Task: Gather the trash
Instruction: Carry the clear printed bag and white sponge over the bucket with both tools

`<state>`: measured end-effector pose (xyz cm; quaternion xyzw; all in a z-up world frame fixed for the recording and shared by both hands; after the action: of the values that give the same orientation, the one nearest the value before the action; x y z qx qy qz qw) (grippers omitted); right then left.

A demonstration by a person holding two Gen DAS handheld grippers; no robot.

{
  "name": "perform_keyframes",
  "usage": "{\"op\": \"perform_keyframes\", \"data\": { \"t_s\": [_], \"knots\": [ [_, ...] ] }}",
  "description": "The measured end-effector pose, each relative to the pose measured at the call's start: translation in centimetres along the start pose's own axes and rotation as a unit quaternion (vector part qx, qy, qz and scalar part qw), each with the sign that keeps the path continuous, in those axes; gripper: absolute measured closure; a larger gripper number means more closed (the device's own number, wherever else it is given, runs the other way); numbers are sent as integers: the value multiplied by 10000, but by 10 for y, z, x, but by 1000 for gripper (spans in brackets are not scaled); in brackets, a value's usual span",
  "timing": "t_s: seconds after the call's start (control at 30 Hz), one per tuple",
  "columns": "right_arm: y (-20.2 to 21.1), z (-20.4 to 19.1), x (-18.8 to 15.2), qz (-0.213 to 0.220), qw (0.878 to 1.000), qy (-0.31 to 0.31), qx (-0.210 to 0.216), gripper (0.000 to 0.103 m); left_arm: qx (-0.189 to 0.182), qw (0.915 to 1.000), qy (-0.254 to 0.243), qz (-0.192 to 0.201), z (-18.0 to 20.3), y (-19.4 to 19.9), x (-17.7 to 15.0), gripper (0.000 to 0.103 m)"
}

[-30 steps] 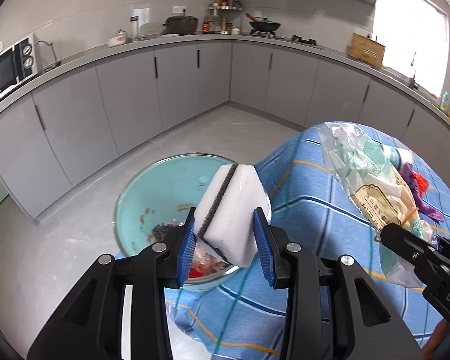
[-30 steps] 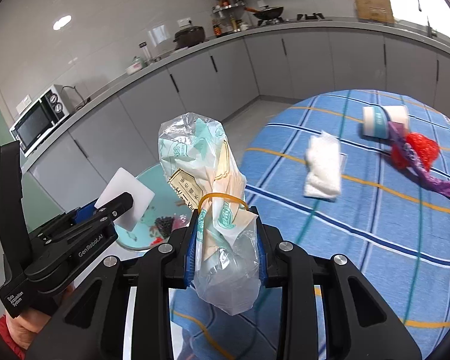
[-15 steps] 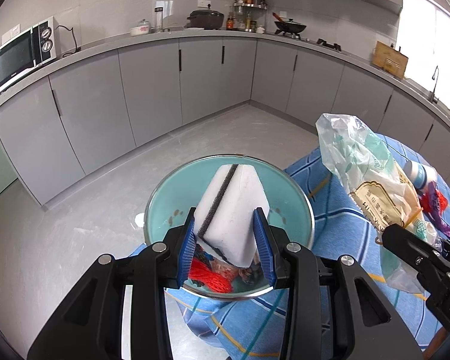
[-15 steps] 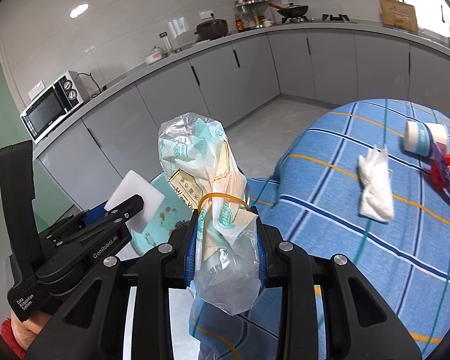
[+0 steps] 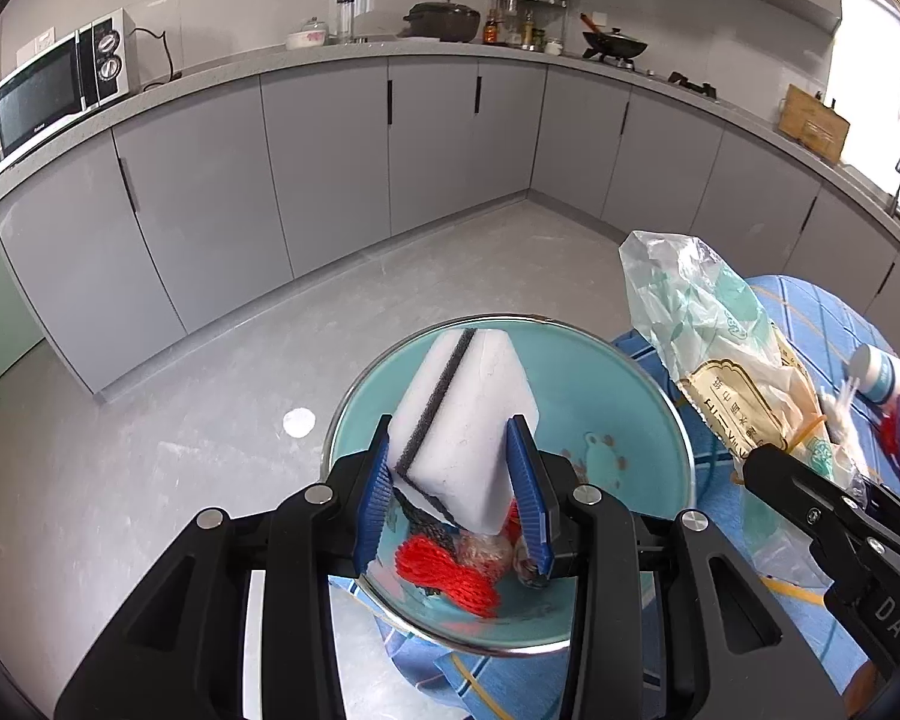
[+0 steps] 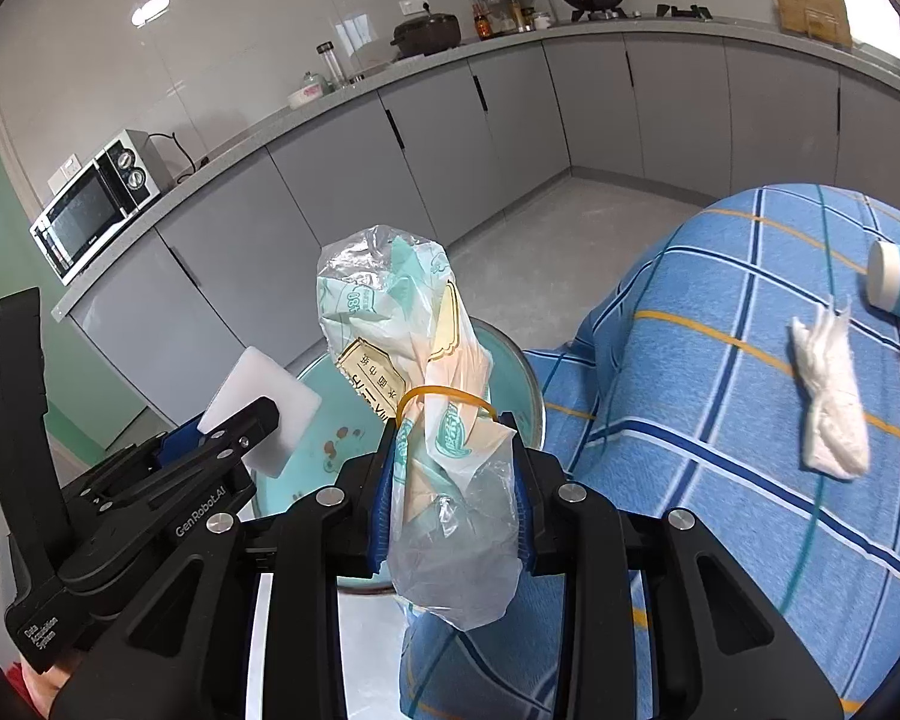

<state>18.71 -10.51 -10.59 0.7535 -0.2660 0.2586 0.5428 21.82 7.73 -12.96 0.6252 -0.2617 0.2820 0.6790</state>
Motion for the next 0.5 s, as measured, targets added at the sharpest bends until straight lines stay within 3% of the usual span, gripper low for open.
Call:
{"op": "perform_keyframes", "data": {
  "t_s": [0.5],
  "knots": [
    [-59,0,-1,-505,9986,-122,53,70,164,9989,-27,-446,-8,-47,-3,66]
  ]
}}
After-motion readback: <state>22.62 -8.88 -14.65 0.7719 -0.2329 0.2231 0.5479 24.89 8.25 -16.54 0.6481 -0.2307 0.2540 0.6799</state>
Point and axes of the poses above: each gripper's, at about its wrist camera, not at the fingertips, and y roughly against the way its jaws point, z to its right, x to its top, the point moved 4 cm from there along -y, roughly the way its jaws point, and after that the axes turned 3 degrees about -x, right-handed, at the moved point
